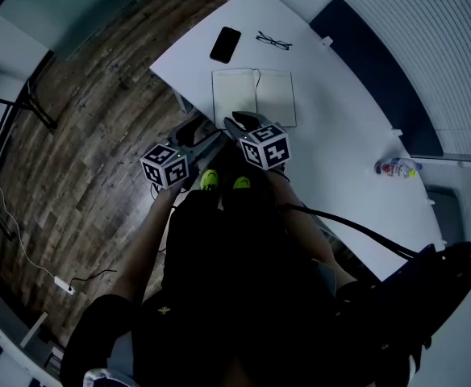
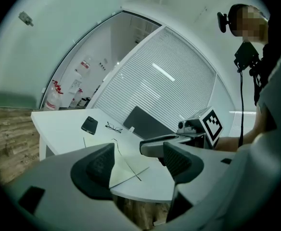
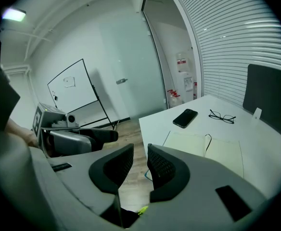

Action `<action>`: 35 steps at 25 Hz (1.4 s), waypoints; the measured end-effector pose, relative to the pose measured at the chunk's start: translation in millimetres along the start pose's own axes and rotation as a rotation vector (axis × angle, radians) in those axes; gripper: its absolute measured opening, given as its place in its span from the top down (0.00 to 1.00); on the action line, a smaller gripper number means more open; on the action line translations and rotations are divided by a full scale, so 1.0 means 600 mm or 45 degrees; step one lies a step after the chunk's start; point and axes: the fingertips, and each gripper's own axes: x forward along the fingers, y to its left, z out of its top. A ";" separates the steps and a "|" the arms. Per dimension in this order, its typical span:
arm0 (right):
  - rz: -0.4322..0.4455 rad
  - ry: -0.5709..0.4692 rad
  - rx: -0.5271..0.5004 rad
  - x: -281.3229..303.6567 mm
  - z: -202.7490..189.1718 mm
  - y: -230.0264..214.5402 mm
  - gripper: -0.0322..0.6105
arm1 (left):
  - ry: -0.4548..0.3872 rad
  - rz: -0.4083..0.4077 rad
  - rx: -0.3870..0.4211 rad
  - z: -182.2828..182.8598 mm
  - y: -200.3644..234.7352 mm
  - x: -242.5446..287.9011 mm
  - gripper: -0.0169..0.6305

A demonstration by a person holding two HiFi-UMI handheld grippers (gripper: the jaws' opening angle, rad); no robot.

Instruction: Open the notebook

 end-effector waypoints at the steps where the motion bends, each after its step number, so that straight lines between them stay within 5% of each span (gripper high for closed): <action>1: 0.000 -0.012 0.003 -0.007 0.004 0.001 0.83 | 0.007 -0.008 0.004 0.003 -0.006 0.001 0.49; 25: -0.056 -0.259 -0.024 -0.115 0.065 0.022 0.83 | 0.066 -0.121 0.119 0.039 -0.098 0.022 0.50; 35: -0.052 -0.280 -0.022 -0.119 0.067 0.031 0.83 | 0.041 -0.185 0.155 0.051 -0.114 0.017 0.64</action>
